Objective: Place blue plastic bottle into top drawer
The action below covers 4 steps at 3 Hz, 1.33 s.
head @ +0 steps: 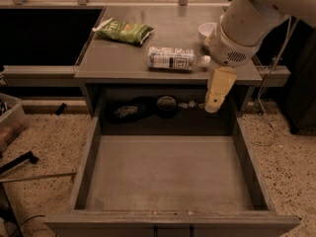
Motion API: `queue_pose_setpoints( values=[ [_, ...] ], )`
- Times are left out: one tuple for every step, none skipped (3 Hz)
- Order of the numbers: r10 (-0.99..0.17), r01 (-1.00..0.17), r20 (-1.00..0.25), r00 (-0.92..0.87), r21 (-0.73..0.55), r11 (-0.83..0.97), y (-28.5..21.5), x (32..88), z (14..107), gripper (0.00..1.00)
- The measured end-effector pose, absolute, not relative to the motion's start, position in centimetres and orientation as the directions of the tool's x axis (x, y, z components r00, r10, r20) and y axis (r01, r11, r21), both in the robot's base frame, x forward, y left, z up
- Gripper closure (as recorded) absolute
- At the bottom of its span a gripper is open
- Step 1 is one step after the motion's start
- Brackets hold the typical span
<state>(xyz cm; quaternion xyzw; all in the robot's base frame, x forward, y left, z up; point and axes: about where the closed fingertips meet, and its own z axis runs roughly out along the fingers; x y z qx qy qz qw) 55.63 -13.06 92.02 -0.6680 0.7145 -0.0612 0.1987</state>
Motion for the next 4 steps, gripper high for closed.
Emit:
queue_pose_setpoints(
  values=[
    [-0.979,-0.930,-0.202,-0.029,-0.353,0.100,-13.1,55.6,92.0,0.00],
    [-0.978,-0.921,-0.208,0.002,-0.382,0.079,-12.6,57.8,92.5,0.00],
    [-0.981,-0.903,-0.191,0.040,-0.428,0.047,-12.6,61.3,93.7,0.00],
    [-0.980,-0.890,-0.183,0.076,-0.456,0.016,-12.4,64.2,94.5,0.00]
  ],
)
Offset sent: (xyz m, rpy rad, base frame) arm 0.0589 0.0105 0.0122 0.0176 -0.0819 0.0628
